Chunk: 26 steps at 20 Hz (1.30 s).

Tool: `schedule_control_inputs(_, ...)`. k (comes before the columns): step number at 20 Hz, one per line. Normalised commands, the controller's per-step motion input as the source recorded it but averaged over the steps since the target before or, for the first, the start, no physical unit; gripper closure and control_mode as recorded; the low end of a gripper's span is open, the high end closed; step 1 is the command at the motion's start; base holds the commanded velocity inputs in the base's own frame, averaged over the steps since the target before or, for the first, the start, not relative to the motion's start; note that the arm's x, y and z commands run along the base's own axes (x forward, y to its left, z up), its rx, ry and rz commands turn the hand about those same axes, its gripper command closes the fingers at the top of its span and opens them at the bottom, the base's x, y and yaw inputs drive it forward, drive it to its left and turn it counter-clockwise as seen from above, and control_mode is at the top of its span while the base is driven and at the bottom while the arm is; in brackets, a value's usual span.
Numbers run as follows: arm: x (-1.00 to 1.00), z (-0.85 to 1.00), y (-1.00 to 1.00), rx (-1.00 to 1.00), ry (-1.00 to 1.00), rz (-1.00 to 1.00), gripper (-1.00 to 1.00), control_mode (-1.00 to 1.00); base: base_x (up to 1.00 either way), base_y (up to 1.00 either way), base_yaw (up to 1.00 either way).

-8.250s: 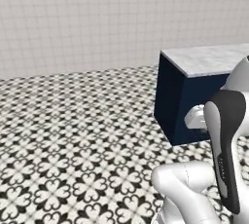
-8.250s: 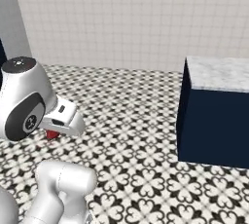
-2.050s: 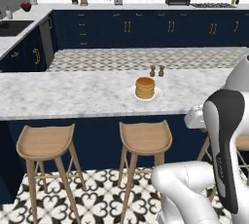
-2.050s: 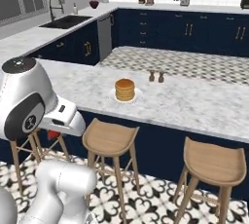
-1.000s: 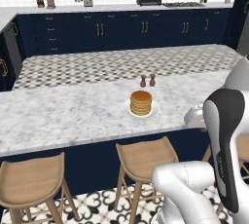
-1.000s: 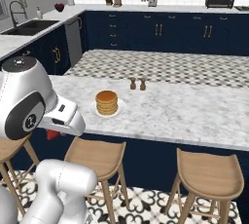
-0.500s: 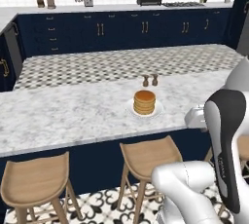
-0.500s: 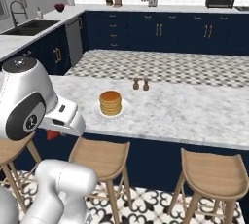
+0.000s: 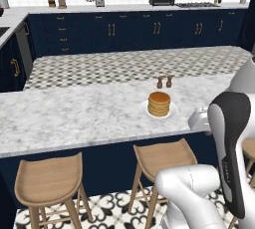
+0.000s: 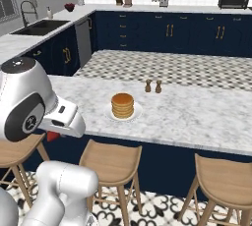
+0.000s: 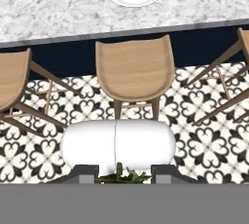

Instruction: Take the strawberry from the fridge and place it on top of the pancake, located on the dining counter.

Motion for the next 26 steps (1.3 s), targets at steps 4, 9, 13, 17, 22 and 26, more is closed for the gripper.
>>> schedule_control_inputs(4,0.00,0.00,0.00,0.00,-0.02,0.00,1.00,-1.00,0.00,0.00,0.00)
schedule_control_inputs(9,0.74,0.16,0.00,0.00,0.08,0.00,1.00,-1.00,0.00,0.00,0.00)
schedule_control_inputs(13,1.00,0.14,-0.18,0.00,0.14,0.00,1.00,-1.00,0.00,0.00,0.00)
schedule_control_inputs(17,1.00,0.00,-0.33,0.02,0.02,0.00,1.00,-1.00,0.00,0.00,0.00)
schedule_control_inputs(22,1.00,0.00,-0.25,0.03,0.00,0.00,1.00,-1.00,0.00,0.00,0.00)
schedule_control_inputs(26,1.00,0.00,-0.09,0.00,0.00,-0.01,1.00,-1.00,0.00,0.00,0.00)
